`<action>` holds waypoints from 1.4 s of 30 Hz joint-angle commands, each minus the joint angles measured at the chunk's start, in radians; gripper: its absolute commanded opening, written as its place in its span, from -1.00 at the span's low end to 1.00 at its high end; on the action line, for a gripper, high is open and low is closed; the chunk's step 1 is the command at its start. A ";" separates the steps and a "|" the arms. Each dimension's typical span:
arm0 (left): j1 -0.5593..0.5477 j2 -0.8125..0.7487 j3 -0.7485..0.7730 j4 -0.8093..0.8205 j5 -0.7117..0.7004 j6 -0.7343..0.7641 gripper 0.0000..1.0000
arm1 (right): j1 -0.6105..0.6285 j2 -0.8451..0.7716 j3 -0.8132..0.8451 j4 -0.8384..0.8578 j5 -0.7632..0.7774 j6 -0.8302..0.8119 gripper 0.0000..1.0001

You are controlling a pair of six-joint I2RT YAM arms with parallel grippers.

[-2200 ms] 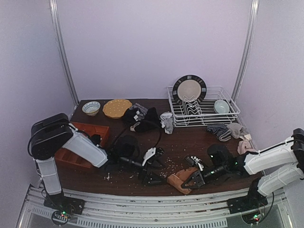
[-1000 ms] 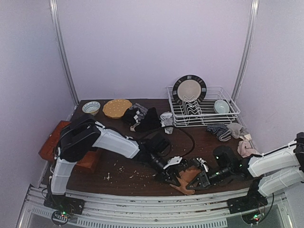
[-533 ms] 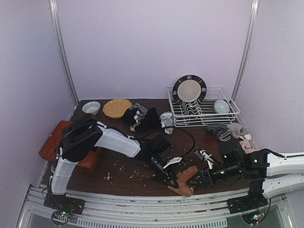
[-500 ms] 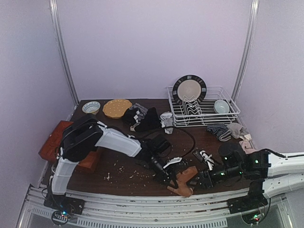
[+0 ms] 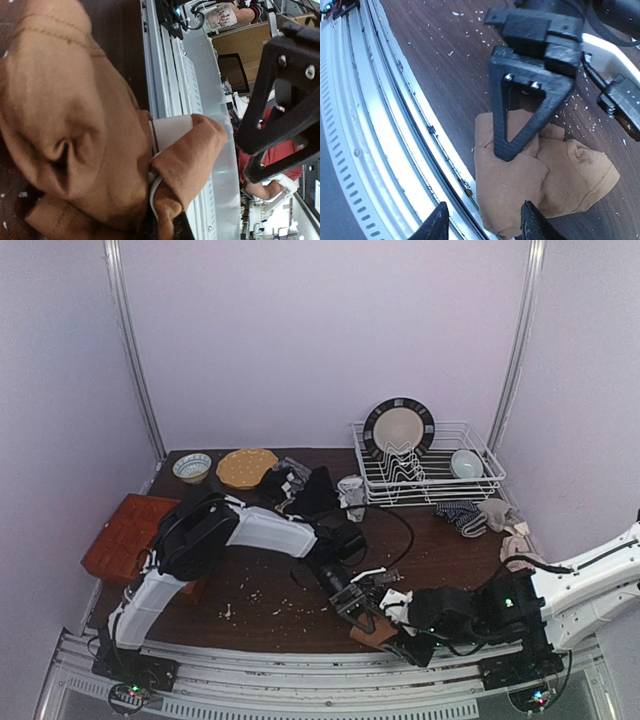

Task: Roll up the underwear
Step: Roll the underwear at the center of the board.

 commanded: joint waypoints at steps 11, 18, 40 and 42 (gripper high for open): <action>0.022 0.113 0.103 -0.193 -0.004 -0.050 -1.00 | 0.053 0.290 0.085 -0.030 0.202 -0.049 -0.08; 0.022 0.072 0.093 -0.185 -0.011 -0.051 -0.97 | 0.054 0.410 0.084 -0.058 0.144 0.109 -0.34; 0.134 -0.320 -0.367 0.384 -0.280 -0.320 0.95 | -0.033 0.230 -0.106 0.150 -0.175 0.304 -1.00; 0.133 -0.391 -0.432 0.456 -0.375 -0.329 0.95 | -0.085 0.164 -0.157 0.221 -0.256 0.327 -1.00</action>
